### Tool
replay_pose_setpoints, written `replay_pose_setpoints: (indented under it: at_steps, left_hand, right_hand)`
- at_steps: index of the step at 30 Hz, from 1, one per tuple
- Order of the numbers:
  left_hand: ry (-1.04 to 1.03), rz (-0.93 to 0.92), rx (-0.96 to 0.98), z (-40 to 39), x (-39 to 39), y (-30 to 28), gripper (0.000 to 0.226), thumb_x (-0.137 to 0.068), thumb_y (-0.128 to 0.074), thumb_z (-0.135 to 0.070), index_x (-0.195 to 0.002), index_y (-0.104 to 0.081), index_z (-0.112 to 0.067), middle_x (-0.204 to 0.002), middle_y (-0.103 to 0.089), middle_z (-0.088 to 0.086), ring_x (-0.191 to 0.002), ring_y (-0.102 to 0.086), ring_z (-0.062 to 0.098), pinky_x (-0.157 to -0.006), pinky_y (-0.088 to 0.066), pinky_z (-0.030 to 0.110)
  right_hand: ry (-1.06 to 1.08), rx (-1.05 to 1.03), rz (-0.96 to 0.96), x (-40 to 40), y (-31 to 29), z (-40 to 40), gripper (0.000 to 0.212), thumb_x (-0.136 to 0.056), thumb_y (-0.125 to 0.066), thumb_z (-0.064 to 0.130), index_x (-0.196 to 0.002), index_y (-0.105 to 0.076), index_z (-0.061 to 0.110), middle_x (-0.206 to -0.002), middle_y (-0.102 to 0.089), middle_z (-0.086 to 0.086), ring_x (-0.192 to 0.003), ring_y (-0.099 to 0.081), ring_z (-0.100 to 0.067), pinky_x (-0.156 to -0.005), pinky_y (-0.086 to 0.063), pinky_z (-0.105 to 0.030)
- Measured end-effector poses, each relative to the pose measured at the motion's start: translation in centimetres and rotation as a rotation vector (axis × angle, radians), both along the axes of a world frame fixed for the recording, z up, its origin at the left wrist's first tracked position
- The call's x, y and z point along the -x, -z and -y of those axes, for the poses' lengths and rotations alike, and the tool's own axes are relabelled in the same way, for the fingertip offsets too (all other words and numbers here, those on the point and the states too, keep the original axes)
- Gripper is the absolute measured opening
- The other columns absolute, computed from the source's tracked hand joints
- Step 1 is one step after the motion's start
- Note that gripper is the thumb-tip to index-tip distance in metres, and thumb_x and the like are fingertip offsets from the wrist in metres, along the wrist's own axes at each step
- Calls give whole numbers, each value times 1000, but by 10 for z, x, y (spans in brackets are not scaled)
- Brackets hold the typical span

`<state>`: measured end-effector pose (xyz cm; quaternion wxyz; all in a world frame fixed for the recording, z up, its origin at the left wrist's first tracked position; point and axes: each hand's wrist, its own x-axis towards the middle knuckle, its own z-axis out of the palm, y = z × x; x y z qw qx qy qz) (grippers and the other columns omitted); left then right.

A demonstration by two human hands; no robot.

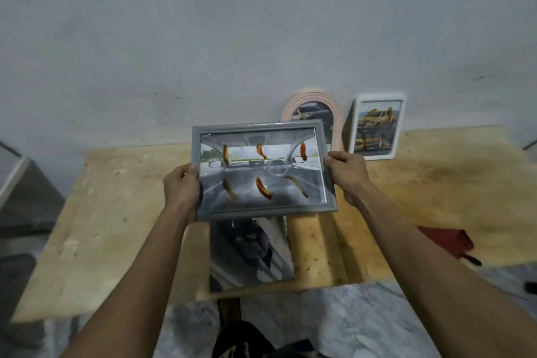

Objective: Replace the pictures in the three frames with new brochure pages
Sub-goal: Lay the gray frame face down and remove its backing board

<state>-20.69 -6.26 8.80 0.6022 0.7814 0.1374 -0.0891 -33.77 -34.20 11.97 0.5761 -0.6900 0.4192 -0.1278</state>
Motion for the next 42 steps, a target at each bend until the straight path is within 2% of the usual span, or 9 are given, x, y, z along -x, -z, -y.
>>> replay_pose_setpoints:
  at_steps: [9,14,17,22,25,33,36,40,42]
  left_hand:
    - [72,-42,224,67,145,-36,15,-100,-57,-20,-107,-69,-14,-72,-58,1,-54,-49,12,-53,-44,23]
    - [-5,-81,274,99,178,-50,20,-92,-58,-33,-101,-72,-22,-100,-70,7,-90,-64,27,-79,-55,40]
    - [-105,-137,496,120,190,-55,41,-97,-52,-52,-95,-70,-14,-89,-75,8,-78,-73,25,-70,-61,41]
    - [-171,-221,834,147,191,-45,24,-102,-51,-35,-87,-62,-21,-67,-61,-1,-50,-62,6,-48,-51,18]
    - [-207,-277,865,160,194,-32,22,-102,-46,-19,-87,-62,-22,-72,-58,-2,-58,-59,5,-52,-50,16]
    - [-202,-384,826,158,184,15,5,-94,-63,-12,-91,-67,-11,-79,-64,4,-63,-65,11,-59,-57,19]
    - [-72,-429,704,145,193,32,10,-96,-59,-7,-98,-66,-2,-77,-73,8,-62,-70,14,-55,-58,23]
    - [26,-445,457,142,183,62,24,-96,-55,-2,-117,-68,1,-100,-75,15,-77,-74,22,-62,-62,30]
    - [-8,-418,310,143,188,77,23,-94,-59,4,-114,-70,-1,-85,-77,7,-69,-73,16,-57,-59,25]
  right_hand:
    - [-50,38,52,165,-20,74,24,-94,-55,4,-112,-65,17,-87,-67,4,-75,-61,-10,-60,-47,-20]
    - [6,11,161,186,-29,106,32,-96,-55,5,-117,-65,27,-103,-68,-1,-99,-65,-22,-86,-58,-38]
    - [68,-36,245,182,-31,116,36,-97,-54,4,-126,-65,24,-116,-67,0,-105,-64,-17,-90,-57,-31]
    - [186,-174,366,181,-34,128,23,-94,-53,27,-107,-72,25,-115,-69,8,-114,-60,-10,-92,-48,-32]
    - [239,-347,394,186,-34,135,21,-96,-49,36,-90,-67,27,-104,-67,9,-110,-57,-13,-82,-42,-32]
    - [318,-745,383,200,39,164,26,-95,-48,17,-109,-65,4,-98,-66,-10,-74,-61,-15,-62,-51,-24]
    - [336,-840,264,208,69,166,31,-95,-47,6,-122,-59,-4,-113,-66,-20,-91,-67,-29,-65,-60,-33]
    - [197,-722,39,208,93,169,40,-93,-39,-6,-127,-57,4,-120,-64,-15,-105,-65,-35,-74,-59,-43]
    - [136,-585,-80,210,104,170,38,-94,-40,-9,-122,-61,7,-112,-66,-12,-100,-66,-31,-75,-57,-40]
